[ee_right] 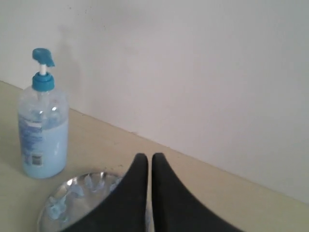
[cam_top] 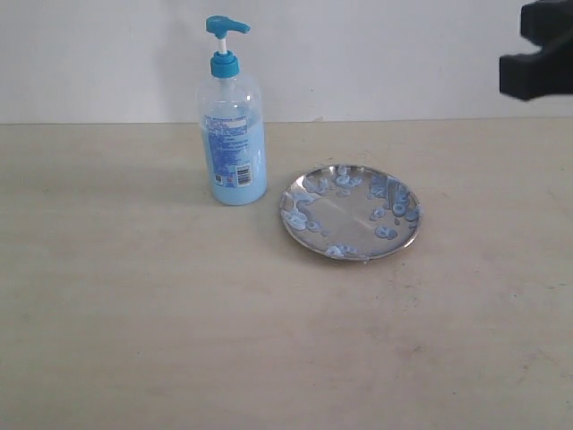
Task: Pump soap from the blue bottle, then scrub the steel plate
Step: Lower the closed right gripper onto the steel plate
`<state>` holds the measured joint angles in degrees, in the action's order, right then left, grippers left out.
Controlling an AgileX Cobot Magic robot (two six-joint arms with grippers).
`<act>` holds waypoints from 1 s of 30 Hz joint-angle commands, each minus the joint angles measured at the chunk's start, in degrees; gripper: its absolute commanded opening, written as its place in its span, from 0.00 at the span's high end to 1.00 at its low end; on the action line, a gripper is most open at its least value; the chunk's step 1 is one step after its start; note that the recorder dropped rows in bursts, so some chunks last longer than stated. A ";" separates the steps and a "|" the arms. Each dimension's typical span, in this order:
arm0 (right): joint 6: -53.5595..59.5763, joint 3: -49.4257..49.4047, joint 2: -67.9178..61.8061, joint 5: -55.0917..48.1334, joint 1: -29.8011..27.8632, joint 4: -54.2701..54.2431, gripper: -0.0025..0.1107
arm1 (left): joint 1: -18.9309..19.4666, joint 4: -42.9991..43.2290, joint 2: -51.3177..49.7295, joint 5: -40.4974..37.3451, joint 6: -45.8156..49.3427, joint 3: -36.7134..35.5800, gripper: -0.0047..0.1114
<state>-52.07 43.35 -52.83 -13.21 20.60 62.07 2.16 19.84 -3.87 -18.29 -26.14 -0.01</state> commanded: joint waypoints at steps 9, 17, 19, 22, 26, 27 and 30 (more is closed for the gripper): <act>35.64 26.79 -45.66 -27.25 -0.04 -40.43 0.98 | 0.00 -8.51 -0.17 0.89 0.43 0.01 0.92; 50.34 36.75 -49.30 -27.08 -0.42 -53.99 0.98 | 0.00 -8.50 -0.17 0.89 0.54 0.01 0.92; 50.45 40.20 -52.32 -29.05 -1.11 -54.28 0.98 | 0.00 -8.50 -0.17 0.89 0.54 0.01 0.92; 49.71 46.46 -59.80 -31.29 -2.42 -57.26 0.98 | 0.00 -8.50 -0.17 0.89 0.54 0.01 0.92; 54.93 57.47 -69.13 -44.54 -2.83 -64.34 0.98 | 0.00 -8.50 -0.17 0.75 0.54 0.01 0.92; 56.56 59.61 -70.80 -51.92 -2.83 -66.21 0.98 | 0.00 -8.50 -0.17 0.70 0.54 0.01 0.92; 57.18 60.41 -70.90 -56.75 -2.83 -62.97 0.98 | 0.00 -8.50 -0.17 0.70 0.54 0.01 0.92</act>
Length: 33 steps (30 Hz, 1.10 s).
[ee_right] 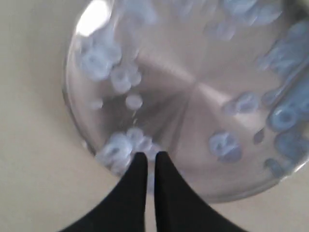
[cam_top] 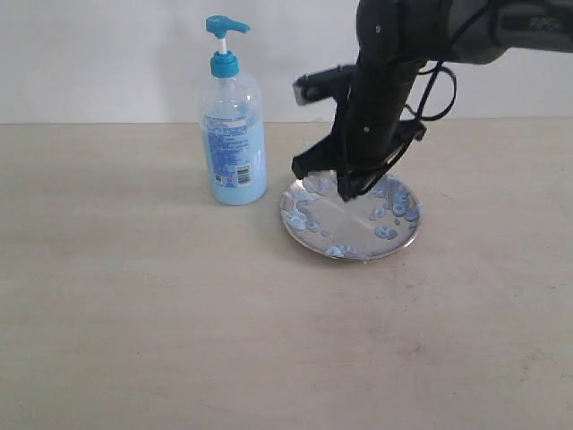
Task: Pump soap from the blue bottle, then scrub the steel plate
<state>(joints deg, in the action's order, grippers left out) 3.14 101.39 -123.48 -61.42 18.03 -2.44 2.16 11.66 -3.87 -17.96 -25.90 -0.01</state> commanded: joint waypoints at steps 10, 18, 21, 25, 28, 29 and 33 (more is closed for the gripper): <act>-2.75 6.47 -1.70 11.28 -0.17 8.40 0.98 | 0.00 -0.32 -0.17 0.56 0.29 0.01 0.92; 4.70 6.52 -6.35 -8.54 -0.51 9.88 0.98 | 0.00 -0.32 -0.17 0.56 0.29 0.01 0.92; -8.80 6.76 -6.11 -3.75 -1.40 23.75 0.98 | 0.00 -0.32 -0.17 0.56 0.29 0.01 0.92; -3.14 6.76 -6.87 11.31 -1.31 8.50 0.98 | 0.00 -0.32 -0.17 0.56 0.29 0.01 0.92; 16.44 6.76 -6.59 -3.94 -0.95 -1.47 0.98 | 0.00 -0.32 -0.17 0.56 0.29 0.01 0.92; 18.35 6.76 -6.59 -8.54 -0.95 -0.12 0.98 | 0.00 -0.32 -0.17 0.56 0.29 0.01 0.92; 3.75 6.69 -6.33 -8.54 -1.34 20.98 0.98 | 0.00 -0.32 -0.17 0.56 0.29 0.01 0.92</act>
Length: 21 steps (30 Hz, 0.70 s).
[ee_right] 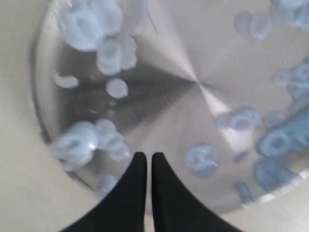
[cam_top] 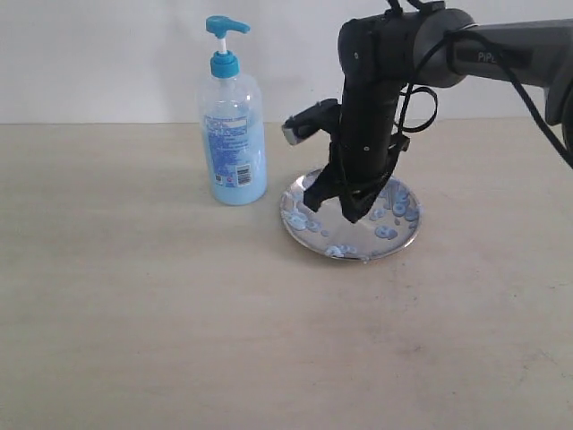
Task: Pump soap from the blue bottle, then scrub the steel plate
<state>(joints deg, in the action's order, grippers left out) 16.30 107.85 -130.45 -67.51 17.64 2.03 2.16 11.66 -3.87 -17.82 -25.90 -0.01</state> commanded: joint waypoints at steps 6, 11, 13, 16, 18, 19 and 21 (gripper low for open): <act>-24.53 0.23 0.63 18.53 -0.47 13.34 0.98 | 0.00 -0.32 -0.17 0.41 0.29 0.01 0.92; 7.90 0.10 0.24 -2.45 0.11 7.02 0.98 | 0.00 -0.32 -0.17 0.41 0.29 0.01 0.92; 6.72 -0.52 0.44 -2.45 -0.70 19.08 0.98 | 0.00 -0.32 -0.02 0.47 0.29 0.01 0.92; -17.10 -0.52 0.44 20.59 -1.13 26.53 0.98 | 0.00 -0.32 0.09 0.47 0.29 0.01 0.92; -24.16 -0.52 0.44 26.80 -0.45 15.33 0.98 | 0.00 -0.32 0.09 0.47 0.29 0.01 0.92; -17.34 -0.52 0.44 20.27 0.04 8.38 0.98 | 0.00 -0.32 0.07 0.87 0.29 0.01 0.92; -0.87 -0.52 0.32 3.02 0.17 5.94 0.98 | 0.00 -0.32 0.07 1.81 0.29 0.01 0.92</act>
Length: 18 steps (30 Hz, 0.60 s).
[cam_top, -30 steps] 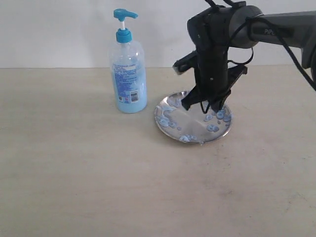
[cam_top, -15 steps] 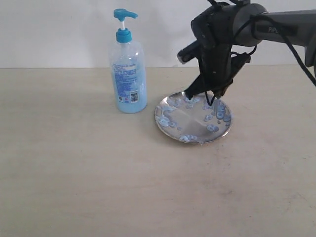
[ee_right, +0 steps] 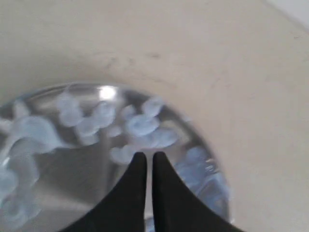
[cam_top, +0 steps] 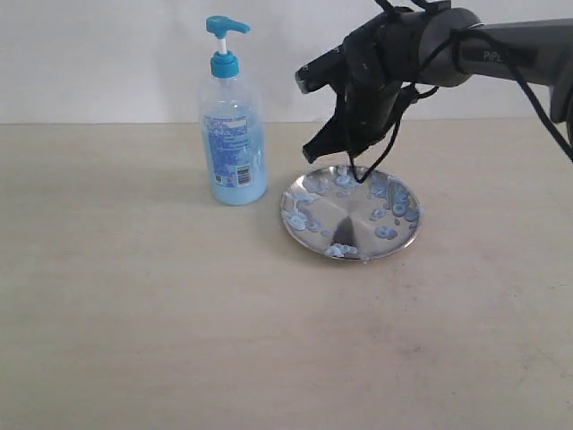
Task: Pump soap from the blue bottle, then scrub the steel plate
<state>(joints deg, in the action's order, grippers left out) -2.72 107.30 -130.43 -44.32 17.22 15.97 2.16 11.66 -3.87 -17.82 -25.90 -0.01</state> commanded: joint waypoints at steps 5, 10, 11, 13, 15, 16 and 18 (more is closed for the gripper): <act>-5.06 0.03 -0.49 -8.25 -0.71 8.97 0.98 | 0.00 -0.32 0.07 1.81 0.29 0.01 0.92; 17.66 0.03 -0.49 -17.28 0.05 -13.46 0.98 | 0.00 -0.32 0.07 1.81 0.29 0.01 0.92; 22.44 0.03 -0.71 -21.69 -0.07 -13.48 0.98 | 0.00 -0.32 0.07 1.81 0.29 0.01 0.92; 24.93 0.03 -1.05 -24.37 -0.69 -7.65 0.98 | 0.00 -0.32 0.07 1.81 0.29 0.01 0.92; 20.19 0.03 -1.42 -17.39 -1.14 0.67 0.98 | 0.00 -0.32 0.07 1.81 0.29 0.01 0.92; 14.88 0.03 -1.42 -13.57 -1.21 2.65 0.98 | 0.00 -0.32 0.07 1.81 0.29 0.01 0.92; -2.38 0.03 -1.42 -3.98 -1.24 1.08 0.98 | 0.00 -0.32 0.07 1.81 0.29 0.01 0.92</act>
<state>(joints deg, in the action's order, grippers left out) 9.91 107.31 -132.05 -58.88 16.49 15.46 2.16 11.66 -3.87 -16.41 -25.90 -0.01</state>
